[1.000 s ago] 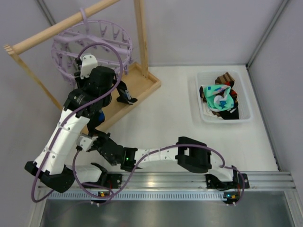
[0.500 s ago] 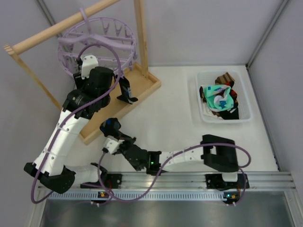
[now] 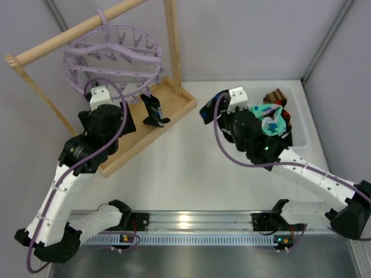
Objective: Remove the socks clipped to the hanger
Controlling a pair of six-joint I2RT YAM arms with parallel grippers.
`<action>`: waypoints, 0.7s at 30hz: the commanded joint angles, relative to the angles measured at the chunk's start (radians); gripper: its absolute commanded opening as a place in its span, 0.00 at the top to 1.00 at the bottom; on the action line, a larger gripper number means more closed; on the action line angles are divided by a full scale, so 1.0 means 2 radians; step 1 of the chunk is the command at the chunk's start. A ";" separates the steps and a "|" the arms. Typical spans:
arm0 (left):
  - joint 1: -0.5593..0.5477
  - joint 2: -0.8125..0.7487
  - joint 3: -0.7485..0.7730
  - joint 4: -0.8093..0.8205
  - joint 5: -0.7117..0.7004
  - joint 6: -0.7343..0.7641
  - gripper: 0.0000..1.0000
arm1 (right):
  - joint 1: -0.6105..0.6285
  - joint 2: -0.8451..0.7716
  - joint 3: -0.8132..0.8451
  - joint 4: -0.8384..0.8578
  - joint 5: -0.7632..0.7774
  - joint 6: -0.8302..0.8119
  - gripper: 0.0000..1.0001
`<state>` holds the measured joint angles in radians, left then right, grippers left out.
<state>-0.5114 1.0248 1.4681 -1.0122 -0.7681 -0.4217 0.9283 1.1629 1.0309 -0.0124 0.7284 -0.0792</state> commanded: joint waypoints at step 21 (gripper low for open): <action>0.001 -0.322 -0.284 0.120 0.155 -0.022 0.02 | -0.457 0.348 0.143 -0.174 -0.256 0.099 1.00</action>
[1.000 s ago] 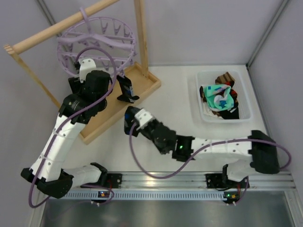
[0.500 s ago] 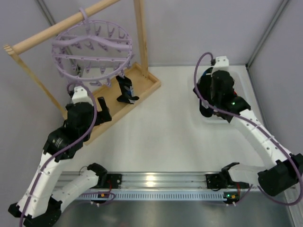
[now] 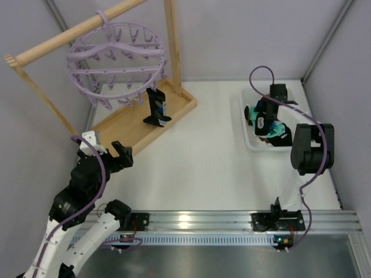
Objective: Remove the socks clipped to the hanger
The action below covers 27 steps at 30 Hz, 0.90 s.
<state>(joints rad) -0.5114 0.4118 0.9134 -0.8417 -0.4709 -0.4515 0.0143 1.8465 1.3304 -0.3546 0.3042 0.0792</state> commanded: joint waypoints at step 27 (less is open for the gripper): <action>0.002 -0.031 -0.013 0.035 -0.007 -0.013 0.02 | 0.049 -0.269 -0.061 0.086 -0.284 0.012 0.18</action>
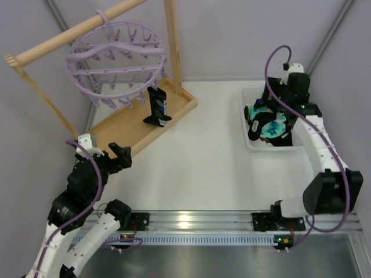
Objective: Remove the socks clipped to the hanger
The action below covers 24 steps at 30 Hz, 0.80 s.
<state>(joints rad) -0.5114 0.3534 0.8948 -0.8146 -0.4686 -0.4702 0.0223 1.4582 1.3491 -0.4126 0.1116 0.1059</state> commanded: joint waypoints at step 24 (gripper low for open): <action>0.002 0.021 -0.003 0.022 0.003 0.001 0.02 | 0.355 0.263 0.044 0.497 -0.330 -0.031 0.15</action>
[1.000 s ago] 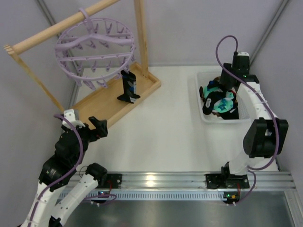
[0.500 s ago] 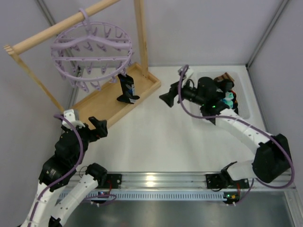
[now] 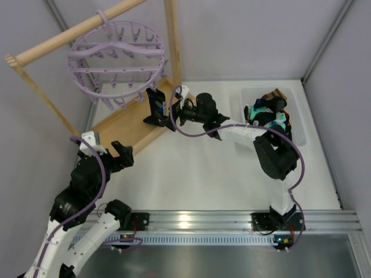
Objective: Remove the socks clipped to the hanger
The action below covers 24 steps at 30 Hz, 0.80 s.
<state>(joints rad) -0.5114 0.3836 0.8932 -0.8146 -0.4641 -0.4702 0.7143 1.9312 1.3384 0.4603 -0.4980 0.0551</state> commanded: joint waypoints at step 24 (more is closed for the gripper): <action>0.002 0.208 0.348 -0.004 0.172 -0.006 0.01 | 0.209 -0.082 -0.042 0.087 0.342 -0.089 1.00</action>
<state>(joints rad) -0.5114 0.7197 1.4410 -0.8246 -0.1787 -0.4915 1.0290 1.8565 1.2545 0.6125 -0.0719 -0.0380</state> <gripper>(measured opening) 0.984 0.011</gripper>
